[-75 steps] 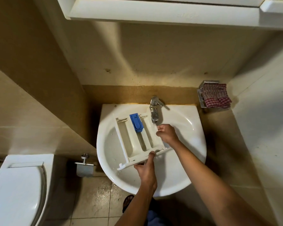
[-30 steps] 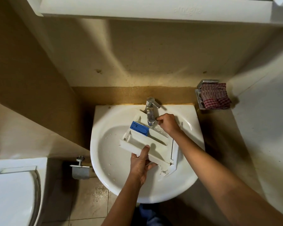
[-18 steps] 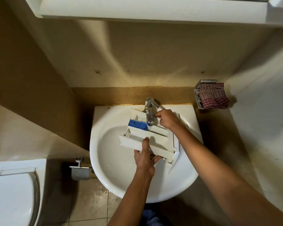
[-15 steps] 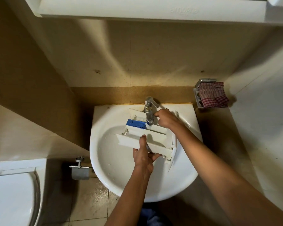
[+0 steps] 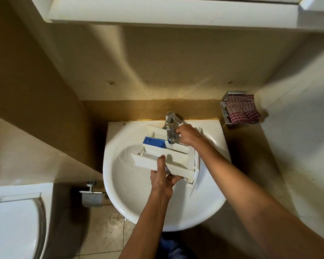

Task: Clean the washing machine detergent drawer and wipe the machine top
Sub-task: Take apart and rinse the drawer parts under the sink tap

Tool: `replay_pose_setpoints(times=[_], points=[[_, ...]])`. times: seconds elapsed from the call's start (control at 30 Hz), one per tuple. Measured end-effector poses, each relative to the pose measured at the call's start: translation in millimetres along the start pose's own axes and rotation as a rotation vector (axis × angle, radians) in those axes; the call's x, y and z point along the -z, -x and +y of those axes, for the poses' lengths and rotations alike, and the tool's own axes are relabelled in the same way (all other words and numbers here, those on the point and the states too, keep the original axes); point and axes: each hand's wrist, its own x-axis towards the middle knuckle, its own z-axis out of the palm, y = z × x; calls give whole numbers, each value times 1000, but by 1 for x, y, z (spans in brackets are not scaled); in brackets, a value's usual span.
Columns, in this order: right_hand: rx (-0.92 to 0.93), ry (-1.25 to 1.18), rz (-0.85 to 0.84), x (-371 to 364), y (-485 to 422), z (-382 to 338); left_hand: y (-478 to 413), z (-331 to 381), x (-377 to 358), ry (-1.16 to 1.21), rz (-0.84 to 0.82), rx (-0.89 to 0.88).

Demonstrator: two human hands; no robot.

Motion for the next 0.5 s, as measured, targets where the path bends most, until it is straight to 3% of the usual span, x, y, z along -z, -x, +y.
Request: replay_pose_setpoints(times=[0.5], points=[[-12, -183, 113, -26, 20, 4, -1, -8, 35, -82, -77, -100]])
